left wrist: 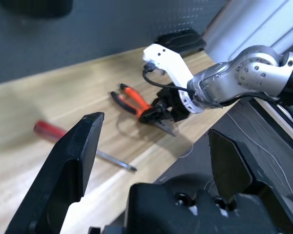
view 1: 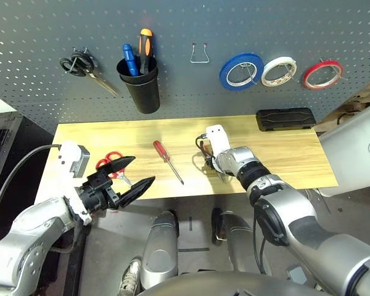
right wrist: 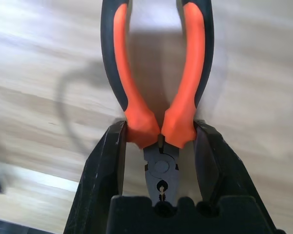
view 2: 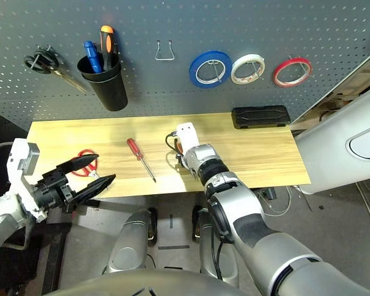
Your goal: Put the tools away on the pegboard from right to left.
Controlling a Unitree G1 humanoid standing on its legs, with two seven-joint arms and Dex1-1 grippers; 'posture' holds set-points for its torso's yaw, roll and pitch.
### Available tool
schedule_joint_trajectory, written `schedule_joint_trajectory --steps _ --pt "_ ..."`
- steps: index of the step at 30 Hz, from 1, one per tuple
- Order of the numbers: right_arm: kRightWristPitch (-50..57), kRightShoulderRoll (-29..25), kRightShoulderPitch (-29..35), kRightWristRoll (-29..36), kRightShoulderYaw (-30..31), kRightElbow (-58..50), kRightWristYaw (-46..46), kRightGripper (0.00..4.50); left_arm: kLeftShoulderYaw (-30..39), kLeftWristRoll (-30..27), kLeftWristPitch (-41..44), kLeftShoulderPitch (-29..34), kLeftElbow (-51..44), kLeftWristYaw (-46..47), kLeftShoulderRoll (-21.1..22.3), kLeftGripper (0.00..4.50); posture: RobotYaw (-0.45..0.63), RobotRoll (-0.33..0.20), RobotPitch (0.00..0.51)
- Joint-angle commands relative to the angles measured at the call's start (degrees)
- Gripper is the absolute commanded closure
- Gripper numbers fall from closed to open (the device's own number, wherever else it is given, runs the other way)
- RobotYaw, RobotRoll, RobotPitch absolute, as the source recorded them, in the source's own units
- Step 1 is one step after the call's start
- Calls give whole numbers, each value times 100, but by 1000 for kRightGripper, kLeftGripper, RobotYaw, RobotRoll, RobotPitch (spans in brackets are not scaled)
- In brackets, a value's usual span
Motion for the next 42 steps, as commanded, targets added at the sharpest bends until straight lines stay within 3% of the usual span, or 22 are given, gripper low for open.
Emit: schedule_joint_trajectory --steps 1,5,10,15,21,29,35,42 --pt "10 -458 671 -63 321 -1593 677 2390 109 -162 16 -191 248 -90 53 0 224 0 177" --pt "52 -983 1293 256 286 -3395 1383 2390 407 -601 225 -562 335 -138 164 0 196 0 149" --pt "-185 -1424 1583 678 93 -4868 2007 2390 903 -1353 697 -988 416 -116 537 0 175 0 127" --pt "-411 -1468 1498 1141 -217 -5704 2240 2390 1271 -1988 1137 -1511 642 -166 1054 0 159 0 108" --pt "-658 -1280 935 1451 -373 -5977 2214 2390 1370 -2143 1283 -2076 1021 -139 1379 0 147 0 96" --pt "-2358 -937 -318 936 -423 -4940 1703 2390 1247 -2146 1279 -2531 1232 -87 1343 0 146 0 81" --pt "-4615 -951 -1116 -159 -97 -3137 1270 2390 1003 -2029 1228 -2584 1185 -61 1210 0 146 0 86" --pt "-6267 -943 -1860 -938 76 -1134 749 2390 863 -2018 1223 -2623 1141 -20 1151 0 159 0 94"
